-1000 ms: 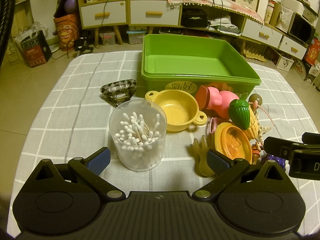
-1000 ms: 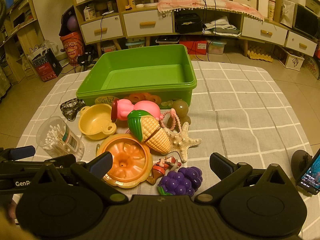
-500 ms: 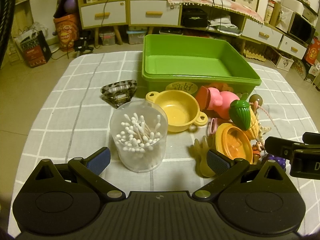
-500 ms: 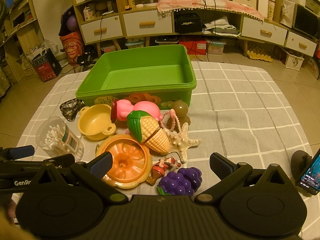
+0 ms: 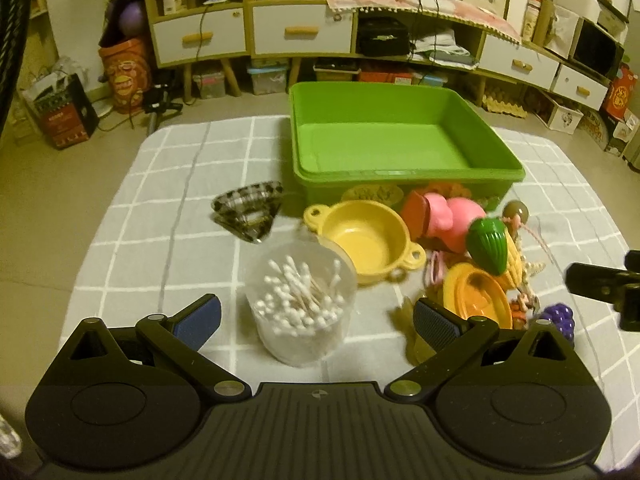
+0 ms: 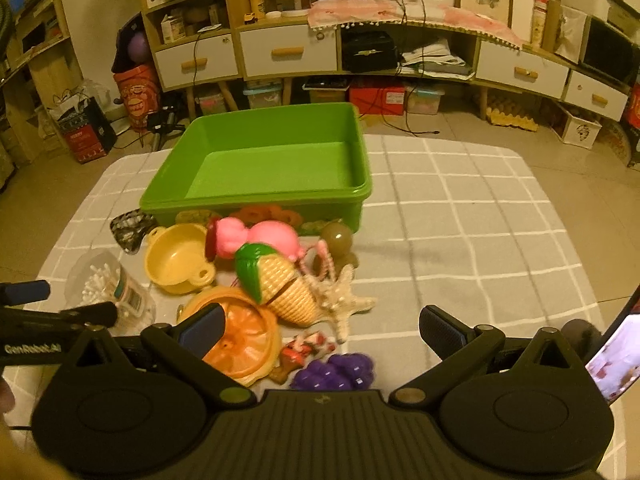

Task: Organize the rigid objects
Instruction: 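Move both tools toward the toys beside the green tub, then grasp the cotton swab cup with the left tool while the right tool grasps the corn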

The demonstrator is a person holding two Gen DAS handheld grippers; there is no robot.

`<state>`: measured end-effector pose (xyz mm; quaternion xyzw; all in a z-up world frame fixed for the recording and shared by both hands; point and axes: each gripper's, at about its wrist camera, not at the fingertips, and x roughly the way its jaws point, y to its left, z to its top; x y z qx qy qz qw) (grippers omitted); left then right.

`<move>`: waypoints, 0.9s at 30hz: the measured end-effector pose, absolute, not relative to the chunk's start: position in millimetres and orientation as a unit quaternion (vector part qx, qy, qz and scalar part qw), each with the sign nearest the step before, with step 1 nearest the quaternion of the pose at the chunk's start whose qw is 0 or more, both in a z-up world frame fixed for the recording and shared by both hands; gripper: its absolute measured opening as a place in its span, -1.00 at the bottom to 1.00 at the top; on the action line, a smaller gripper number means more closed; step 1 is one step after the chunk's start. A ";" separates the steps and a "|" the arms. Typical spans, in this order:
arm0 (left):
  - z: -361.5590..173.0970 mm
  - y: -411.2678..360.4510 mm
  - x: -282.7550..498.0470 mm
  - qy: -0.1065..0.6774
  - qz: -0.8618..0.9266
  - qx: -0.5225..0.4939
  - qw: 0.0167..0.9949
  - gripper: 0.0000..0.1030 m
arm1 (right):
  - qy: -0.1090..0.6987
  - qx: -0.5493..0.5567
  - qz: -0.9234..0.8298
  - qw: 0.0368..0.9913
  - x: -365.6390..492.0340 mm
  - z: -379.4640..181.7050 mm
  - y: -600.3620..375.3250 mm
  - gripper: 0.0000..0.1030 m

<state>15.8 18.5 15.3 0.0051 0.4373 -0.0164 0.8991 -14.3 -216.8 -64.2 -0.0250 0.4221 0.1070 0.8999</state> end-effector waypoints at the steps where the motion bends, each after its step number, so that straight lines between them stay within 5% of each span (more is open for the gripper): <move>1: 17.2 20.6 17.5 0.437 -0.016 0.004 0.899 0.96 | 0.424 -0.019 0.107 0.899 -12.4 -61.7 -220.0 0.75; 13: 15.2 34.8 33.5 0.436 -0.030 0.021 0.899 0.96 | 0.447 0.013 0.157 0.880 20.2 -52.2 -228.0 0.74; 19: 3.3 41.0 34.2 0.434 -0.041 -0.005 0.900 0.93 | 0.464 0.053 0.203 0.861 33.9 -74.7 -221.7 0.51; 27: -7.3 36.0 31.4 0.417 -0.050 -0.015 0.907 0.89 | 0.449 0.032 0.223 0.865 36.8 -86.3 -199.0 0.46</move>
